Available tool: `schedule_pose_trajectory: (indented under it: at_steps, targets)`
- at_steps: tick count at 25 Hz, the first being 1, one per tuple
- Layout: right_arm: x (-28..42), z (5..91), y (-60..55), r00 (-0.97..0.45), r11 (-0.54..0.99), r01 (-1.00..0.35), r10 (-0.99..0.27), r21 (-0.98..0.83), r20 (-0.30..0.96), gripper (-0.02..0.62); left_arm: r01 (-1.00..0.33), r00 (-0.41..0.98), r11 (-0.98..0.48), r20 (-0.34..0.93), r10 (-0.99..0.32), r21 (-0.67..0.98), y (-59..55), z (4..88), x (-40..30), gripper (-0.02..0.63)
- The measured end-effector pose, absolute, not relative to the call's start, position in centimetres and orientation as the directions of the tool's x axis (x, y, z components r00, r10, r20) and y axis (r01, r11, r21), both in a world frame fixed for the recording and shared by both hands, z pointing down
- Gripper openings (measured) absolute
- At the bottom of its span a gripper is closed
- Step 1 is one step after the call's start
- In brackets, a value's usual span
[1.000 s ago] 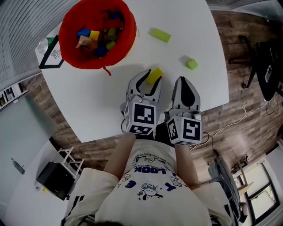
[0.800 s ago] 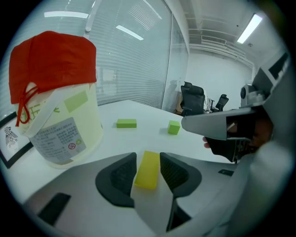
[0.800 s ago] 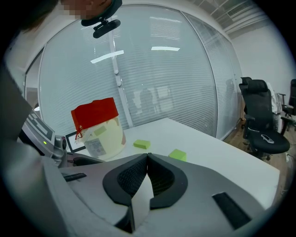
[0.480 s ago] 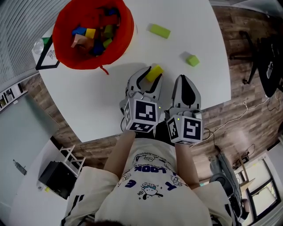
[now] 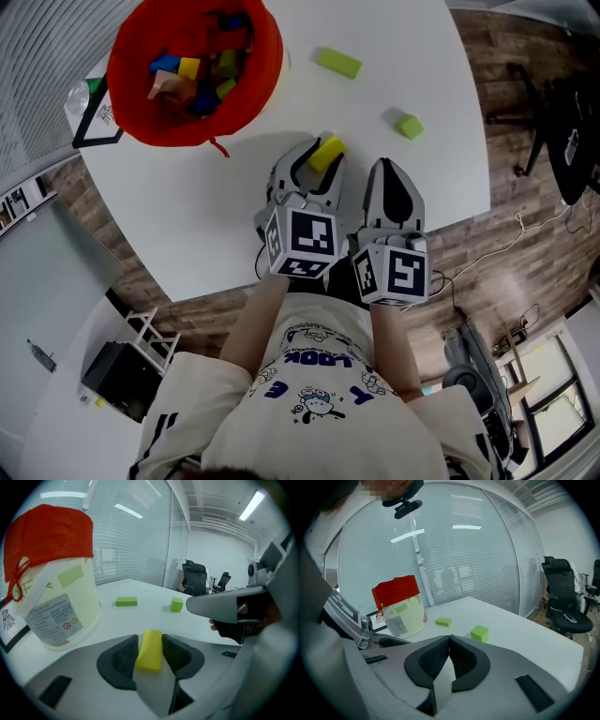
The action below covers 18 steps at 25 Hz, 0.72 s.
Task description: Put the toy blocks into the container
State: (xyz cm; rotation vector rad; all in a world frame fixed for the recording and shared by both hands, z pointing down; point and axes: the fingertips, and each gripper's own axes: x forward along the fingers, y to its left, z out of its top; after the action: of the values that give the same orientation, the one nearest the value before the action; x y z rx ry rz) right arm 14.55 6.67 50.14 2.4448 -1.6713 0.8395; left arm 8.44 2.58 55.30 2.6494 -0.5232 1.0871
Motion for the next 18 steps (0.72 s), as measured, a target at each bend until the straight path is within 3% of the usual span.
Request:
schedule_pose_trajectory:
  at_steps: [18]
  targets:
    - [14.77, 50.22, 6.82, 0.25, -0.397, -0.883, -0.849, -0.249, 0.466, 0.031, -0.464, 0.662, -0.881, 0.698, -0.274, 0.095, 2.36, 55.27, 8.2, 0.175]
